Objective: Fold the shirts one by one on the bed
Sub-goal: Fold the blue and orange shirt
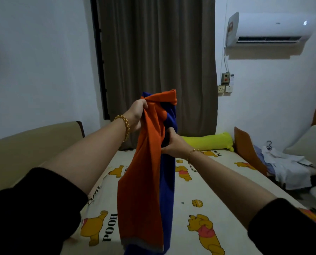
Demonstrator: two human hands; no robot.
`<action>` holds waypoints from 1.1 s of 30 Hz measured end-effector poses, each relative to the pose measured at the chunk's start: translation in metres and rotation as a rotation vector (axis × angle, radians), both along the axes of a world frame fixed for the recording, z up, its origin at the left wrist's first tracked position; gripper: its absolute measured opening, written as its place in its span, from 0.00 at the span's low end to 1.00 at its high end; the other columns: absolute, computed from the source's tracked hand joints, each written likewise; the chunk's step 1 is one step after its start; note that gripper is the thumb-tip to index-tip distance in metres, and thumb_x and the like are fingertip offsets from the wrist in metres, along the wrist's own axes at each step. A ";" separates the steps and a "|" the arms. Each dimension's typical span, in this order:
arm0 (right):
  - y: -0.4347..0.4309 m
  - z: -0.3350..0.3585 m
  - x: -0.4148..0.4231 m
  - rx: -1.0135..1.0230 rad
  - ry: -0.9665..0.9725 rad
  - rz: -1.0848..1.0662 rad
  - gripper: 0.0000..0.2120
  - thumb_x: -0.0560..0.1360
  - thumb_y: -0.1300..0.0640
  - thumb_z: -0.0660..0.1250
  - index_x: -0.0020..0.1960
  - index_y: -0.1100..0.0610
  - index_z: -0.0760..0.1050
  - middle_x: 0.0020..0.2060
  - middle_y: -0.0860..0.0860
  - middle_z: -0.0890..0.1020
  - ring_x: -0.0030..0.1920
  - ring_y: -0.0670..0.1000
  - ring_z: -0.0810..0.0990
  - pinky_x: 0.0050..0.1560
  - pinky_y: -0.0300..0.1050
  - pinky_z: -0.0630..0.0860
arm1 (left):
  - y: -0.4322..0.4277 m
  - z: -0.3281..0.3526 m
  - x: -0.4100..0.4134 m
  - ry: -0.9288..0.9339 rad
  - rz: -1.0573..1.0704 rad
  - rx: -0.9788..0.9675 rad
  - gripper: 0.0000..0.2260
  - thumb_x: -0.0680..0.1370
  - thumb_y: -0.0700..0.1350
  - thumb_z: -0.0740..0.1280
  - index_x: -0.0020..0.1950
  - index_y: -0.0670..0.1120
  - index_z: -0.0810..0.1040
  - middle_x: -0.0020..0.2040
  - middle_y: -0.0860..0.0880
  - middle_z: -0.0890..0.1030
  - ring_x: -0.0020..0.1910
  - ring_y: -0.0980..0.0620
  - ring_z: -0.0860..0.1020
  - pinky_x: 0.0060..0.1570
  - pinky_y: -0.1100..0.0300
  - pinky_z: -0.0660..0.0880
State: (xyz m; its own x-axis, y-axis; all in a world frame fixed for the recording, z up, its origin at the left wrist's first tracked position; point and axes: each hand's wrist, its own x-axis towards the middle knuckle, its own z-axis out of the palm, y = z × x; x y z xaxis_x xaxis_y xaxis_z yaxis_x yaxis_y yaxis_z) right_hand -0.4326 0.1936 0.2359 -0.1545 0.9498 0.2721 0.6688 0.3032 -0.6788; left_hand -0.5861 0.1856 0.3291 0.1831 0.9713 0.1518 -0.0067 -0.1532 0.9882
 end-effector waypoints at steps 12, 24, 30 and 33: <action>0.007 0.009 0.003 0.180 0.165 -0.341 0.12 0.79 0.62 0.57 0.51 0.65 0.78 0.51 0.64 0.81 0.55 0.61 0.77 0.46 0.46 0.66 | 0.023 0.000 -0.051 0.264 0.462 0.063 0.19 0.70 0.43 0.57 0.58 0.38 0.75 0.52 0.39 0.79 0.47 0.42 0.78 0.51 0.52 0.76; 0.003 0.075 -0.012 -0.018 0.134 -0.082 0.12 0.77 0.51 0.64 0.49 0.59 0.80 0.45 0.57 0.82 0.45 0.53 0.80 0.48 0.49 0.78 | -0.007 -0.019 -0.024 0.881 -0.087 -0.093 0.19 0.75 0.58 0.66 0.58 0.49 0.66 0.49 0.49 0.73 0.46 0.50 0.74 0.37 0.57 0.72; -0.007 0.087 -0.007 -0.092 0.086 -0.009 0.08 0.78 0.52 0.63 0.50 0.55 0.77 0.44 0.53 0.80 0.42 0.48 0.78 0.39 0.39 0.75 | 0.006 -0.055 -0.003 0.758 0.113 0.213 0.03 0.77 0.41 0.62 0.49 0.45 0.72 0.45 0.46 0.76 0.46 0.47 0.76 0.47 0.53 0.75; -0.013 0.088 0.010 -0.116 -0.090 0.034 0.09 0.74 0.51 0.68 0.51 0.54 0.76 0.48 0.53 0.79 0.47 0.51 0.79 0.47 0.43 0.77 | 0.013 -0.053 -0.012 0.749 0.263 0.414 0.09 0.75 0.36 0.59 0.49 0.46 0.76 0.43 0.47 0.77 0.39 0.51 0.77 0.39 0.58 0.75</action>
State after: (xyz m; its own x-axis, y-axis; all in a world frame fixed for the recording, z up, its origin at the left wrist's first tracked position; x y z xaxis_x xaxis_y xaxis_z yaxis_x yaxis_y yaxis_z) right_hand -0.4228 0.1811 0.3241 -0.2064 0.9678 0.1439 0.7192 0.2498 -0.6483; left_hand -0.5978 0.1990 0.2760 0.1540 0.8900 0.4292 0.7038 -0.4037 0.5846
